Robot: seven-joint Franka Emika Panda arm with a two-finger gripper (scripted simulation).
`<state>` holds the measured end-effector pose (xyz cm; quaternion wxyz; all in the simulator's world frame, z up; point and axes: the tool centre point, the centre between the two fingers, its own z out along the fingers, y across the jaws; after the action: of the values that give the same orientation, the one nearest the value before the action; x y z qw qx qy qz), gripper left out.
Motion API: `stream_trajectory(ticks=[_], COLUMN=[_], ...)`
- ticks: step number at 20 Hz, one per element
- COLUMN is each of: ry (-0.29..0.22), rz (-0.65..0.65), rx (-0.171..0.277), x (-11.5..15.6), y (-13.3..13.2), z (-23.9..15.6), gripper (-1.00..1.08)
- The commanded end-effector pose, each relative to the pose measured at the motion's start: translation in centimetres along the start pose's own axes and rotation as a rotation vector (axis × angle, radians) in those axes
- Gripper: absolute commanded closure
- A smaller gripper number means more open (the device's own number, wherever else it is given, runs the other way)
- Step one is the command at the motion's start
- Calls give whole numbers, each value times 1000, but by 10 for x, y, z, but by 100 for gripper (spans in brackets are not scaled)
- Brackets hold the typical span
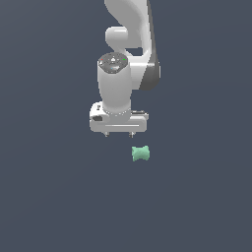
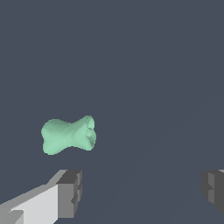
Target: Pick up the object and move it to a goal position.
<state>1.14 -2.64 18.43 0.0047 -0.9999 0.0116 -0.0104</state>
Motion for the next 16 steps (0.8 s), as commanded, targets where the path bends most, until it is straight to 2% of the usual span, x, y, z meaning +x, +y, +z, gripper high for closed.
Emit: stream_trajectory(ticks=[1,16], ry=[0,-2], rz=[0,2], rx=[0,3], x=[0,0], y=[0,10], z=[0,6], gripper=[-92,-92])
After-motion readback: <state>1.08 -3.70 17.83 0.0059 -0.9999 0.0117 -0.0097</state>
